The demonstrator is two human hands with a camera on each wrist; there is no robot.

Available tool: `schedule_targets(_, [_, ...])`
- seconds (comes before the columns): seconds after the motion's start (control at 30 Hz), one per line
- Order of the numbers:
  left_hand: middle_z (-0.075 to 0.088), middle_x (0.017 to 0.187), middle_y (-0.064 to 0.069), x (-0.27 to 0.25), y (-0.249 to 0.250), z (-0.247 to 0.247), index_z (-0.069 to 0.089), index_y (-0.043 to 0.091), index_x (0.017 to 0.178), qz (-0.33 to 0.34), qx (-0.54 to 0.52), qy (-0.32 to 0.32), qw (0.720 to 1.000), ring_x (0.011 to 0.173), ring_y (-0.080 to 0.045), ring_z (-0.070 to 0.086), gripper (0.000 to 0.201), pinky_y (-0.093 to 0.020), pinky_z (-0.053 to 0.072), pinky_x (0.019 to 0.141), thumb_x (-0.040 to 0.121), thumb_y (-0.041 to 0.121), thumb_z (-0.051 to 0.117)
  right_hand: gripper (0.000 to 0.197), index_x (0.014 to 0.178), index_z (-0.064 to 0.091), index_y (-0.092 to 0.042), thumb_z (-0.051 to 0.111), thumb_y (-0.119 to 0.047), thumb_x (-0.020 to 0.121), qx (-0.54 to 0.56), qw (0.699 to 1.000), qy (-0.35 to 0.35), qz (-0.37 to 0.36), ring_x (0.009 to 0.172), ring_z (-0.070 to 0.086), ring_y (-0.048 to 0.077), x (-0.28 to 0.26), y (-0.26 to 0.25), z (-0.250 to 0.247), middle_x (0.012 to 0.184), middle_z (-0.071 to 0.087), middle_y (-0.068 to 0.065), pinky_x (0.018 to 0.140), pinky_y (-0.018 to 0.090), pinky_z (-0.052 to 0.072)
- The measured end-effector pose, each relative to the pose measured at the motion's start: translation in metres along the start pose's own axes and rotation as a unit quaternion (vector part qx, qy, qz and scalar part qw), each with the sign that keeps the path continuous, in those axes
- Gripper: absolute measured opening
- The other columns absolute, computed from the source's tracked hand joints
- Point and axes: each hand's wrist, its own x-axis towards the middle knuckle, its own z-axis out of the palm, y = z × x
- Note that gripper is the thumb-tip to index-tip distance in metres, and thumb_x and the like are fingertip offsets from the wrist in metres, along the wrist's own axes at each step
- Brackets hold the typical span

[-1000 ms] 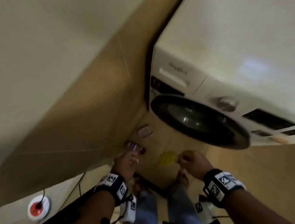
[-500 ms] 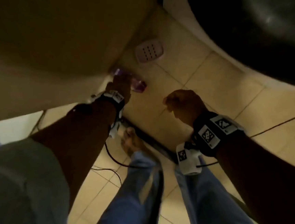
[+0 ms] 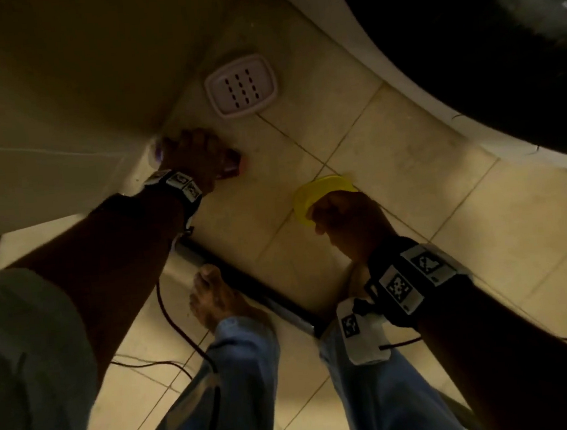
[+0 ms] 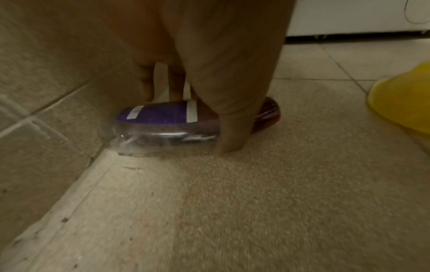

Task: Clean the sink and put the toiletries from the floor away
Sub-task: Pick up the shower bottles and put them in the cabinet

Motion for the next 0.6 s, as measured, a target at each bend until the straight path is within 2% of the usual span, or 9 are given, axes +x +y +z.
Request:
schedule_targets(0.07, [0.038,0.148,-0.018,-0.004,-0.006,-0.012,0.024,0.023,0.155,0.011,-0.090,-0.006,0.996,0.130,-0.043,0.042,0.073,-0.057,0.039,0.103,0.091,0.045,0.051,0.021,0.086,0.073,-0.012,0.059,-0.025,0.095,0.003,1.000,0.006,-0.009,0.070,0.061,0.018,-0.003,-0.004,-0.008,0.080,0.072,0.001,0.076,0.035,0.053])
schedule_targets(0.1, [0.045,0.142,-0.018,-0.013,-0.003,-0.025,0.028,0.020,0.154,0.007,-0.209,0.005,0.978,0.126,-0.040,0.048,0.068,-0.049,0.043,0.101,0.094,0.039,0.053,0.021,0.084,0.073,-0.013,0.059,-0.024,0.094,0.009,1.000,0.009,-0.012,0.073,0.061,0.021,-0.005,-0.006,-0.013,0.081,0.072,0.003,0.078,0.037,0.053])
schedule_targets(0.13, [0.055,0.132,-0.016,-0.024,0.000,-0.038,0.038,0.016,0.148,-0.024,-0.362,0.033,0.931,0.119,-0.032,0.057,0.057,-0.039,0.048,0.096,0.095,0.031,0.056,0.020,0.080,0.072,-0.014,0.060,-0.023,0.094,0.022,1.000,0.014,-0.014,0.074,0.061,0.023,-0.011,-0.011,-0.018,0.079,0.071,0.004,0.078,0.039,0.053])
schedule_targets(0.2, [0.066,0.105,-0.004,-0.052,0.011,-0.073,0.053,0.016,0.130,-0.120,-0.639,0.053,0.758,0.092,-0.011,0.069,0.038,-0.027,0.056,0.083,0.093,0.020,0.062,0.019,0.075,0.070,-0.019,0.060,-0.020,0.091,0.061,0.998,0.023,-0.012,0.070,0.059,0.021,-0.025,-0.019,-0.028,0.072,0.067,-0.001,0.072,0.036,0.049])
schedule_targets(0.3, [0.071,0.108,-0.016,-0.110,0.027,-0.143,0.062,0.007,0.121,-0.159,-0.860,-0.036,0.483,0.094,-0.029,0.069,0.043,-0.047,0.057,0.090,0.086,0.031,0.066,0.016,0.078,0.071,-0.027,0.060,-0.022,0.088,0.139,0.989,0.052,-0.025,0.064,0.057,0.008,-0.068,-0.043,-0.050,0.073,0.068,-0.008,0.067,0.026,0.044])
schedule_targets(0.37, [0.071,0.098,-0.018,-0.150,0.040,-0.189,0.061,0.007,0.113,-0.112,-0.915,-0.062,0.383,0.088,-0.033,0.068,0.028,-0.048,0.055,0.088,0.099,0.029,0.052,0.013,0.089,0.072,-0.025,0.059,-0.025,0.093,0.168,0.983,0.069,-0.040,0.063,0.057,0.005,-0.104,-0.065,-0.067,0.077,0.069,-0.008,0.061,0.021,0.042])
schedule_targets(0.47, [0.071,0.095,-0.018,-0.218,0.060,-0.282,0.057,0.004,0.121,-0.036,-0.933,-0.056,0.355,0.083,-0.034,0.070,0.033,-0.046,0.059,0.081,0.102,0.029,0.045,0.029,0.096,0.070,-0.018,0.052,-0.041,0.099,0.206,0.975,0.070,-0.043,0.060,0.056,0.010,-0.177,-0.117,-0.112,0.082,0.071,0.002,0.051,0.016,0.041])
schedule_targets(0.53, [0.070,0.106,-0.022,-0.254,0.067,-0.342,0.054,0.004,0.127,0.000,-0.930,-0.047,0.365,0.093,-0.036,0.068,0.039,-0.049,0.056,0.088,0.099,0.031,0.050,0.042,0.093,0.069,-0.015,0.046,-0.049,0.101,0.247,0.965,0.060,-0.065,0.061,0.056,0.016,-0.226,-0.149,-0.141,0.083,0.071,0.008,0.056,0.026,0.042])
schedule_targets(0.6, [0.068,0.118,-0.026,-0.298,0.068,-0.412,0.058,0.004,0.128,0.000,-0.914,-0.029,0.405,0.105,-0.037,0.066,0.042,-0.052,0.052,0.098,0.097,0.033,0.055,0.047,0.086,0.069,-0.018,0.043,-0.055,0.100,0.285,0.953,0.058,-0.083,0.061,0.058,0.020,-0.281,-0.186,-0.177,0.076,0.071,0.008,0.060,0.033,0.042])
